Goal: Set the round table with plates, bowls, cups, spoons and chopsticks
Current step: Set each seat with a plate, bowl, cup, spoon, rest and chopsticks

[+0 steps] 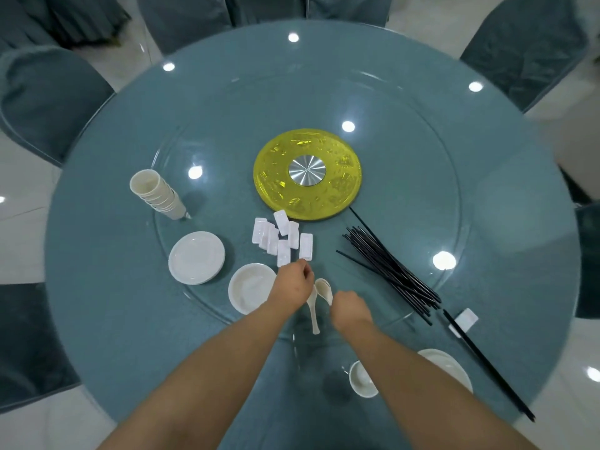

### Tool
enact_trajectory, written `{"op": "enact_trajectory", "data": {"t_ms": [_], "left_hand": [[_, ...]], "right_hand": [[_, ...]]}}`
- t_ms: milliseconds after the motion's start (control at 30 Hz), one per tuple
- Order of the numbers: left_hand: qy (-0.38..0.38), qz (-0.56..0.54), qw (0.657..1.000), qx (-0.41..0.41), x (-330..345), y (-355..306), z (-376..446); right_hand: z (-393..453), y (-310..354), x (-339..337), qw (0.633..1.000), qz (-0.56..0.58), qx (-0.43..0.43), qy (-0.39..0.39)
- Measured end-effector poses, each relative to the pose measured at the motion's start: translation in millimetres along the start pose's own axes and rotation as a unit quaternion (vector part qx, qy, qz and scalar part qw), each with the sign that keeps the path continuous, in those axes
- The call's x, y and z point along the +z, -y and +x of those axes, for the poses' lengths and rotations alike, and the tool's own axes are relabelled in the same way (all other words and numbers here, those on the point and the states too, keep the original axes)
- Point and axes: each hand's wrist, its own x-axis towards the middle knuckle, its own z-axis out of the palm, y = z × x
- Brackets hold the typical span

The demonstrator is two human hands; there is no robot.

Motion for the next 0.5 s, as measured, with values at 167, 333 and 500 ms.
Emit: {"op": "enact_trajectory", "data": {"t_ms": [167, 333, 500], "left_hand": [[0.002, -0.006, 1.0, 0.005, 0, -3, -7], [0.006, 0.001, 1.0, 0.013, -2, 0, -15], [0.01, 0.006, 1.0, 0.009, 0, -1, -21]], "right_hand": [[-3, -2, 3, 1.0, 0.003, 0.014, -0.006], [-7, -10, 0, 0.999, 0.03, 0.039, -0.021], [-13, -23, -9, 0.996, 0.082, 0.022, -0.019]]}}
